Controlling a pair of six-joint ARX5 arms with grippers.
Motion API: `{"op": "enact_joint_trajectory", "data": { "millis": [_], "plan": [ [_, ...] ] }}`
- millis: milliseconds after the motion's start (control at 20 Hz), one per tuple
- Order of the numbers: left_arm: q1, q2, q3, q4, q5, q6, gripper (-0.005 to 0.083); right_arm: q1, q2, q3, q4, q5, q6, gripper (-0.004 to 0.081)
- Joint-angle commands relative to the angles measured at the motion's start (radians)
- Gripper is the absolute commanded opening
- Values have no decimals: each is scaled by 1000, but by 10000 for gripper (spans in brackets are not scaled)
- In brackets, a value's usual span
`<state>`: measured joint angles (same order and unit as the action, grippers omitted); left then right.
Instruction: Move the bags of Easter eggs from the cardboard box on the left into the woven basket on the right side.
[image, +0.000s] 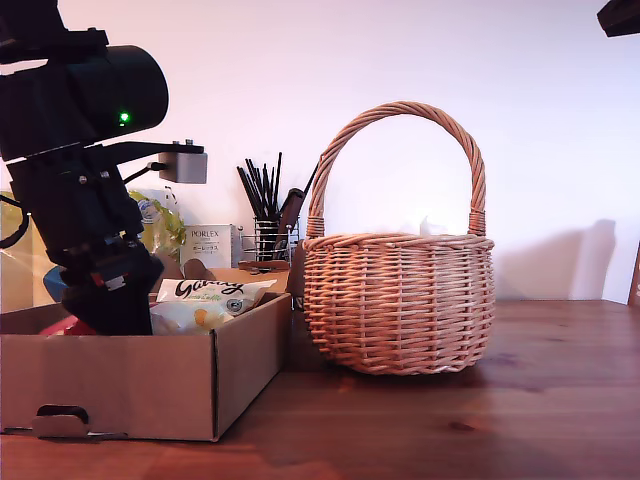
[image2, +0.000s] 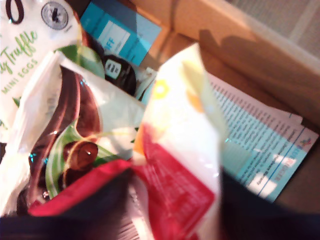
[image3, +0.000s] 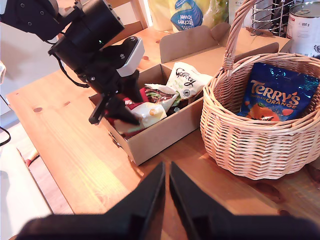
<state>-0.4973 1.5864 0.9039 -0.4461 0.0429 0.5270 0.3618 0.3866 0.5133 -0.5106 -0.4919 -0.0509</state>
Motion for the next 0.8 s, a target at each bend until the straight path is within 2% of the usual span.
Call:
{"op": "enact_joint_trajectory", "data": {
  "millis": [0, 150, 400, 750],
  "plan": [
    [0, 20, -13, -1, 0, 4, 92, 5, 2, 5, 5, -6, -5, -12],
    [0, 15, -1, -14, -1, 4, 92, 5, 2, 5, 4, -6, -6, -13],
    [-1, -17, 89, -124, -12, 3, 92, 5, 2, 5, 4, -6, -10, -12],
    [-28, -157, 194, -159, 5, -4, 92, 5, 2, 5, 4, -3, -10, -12]
  ]
}}
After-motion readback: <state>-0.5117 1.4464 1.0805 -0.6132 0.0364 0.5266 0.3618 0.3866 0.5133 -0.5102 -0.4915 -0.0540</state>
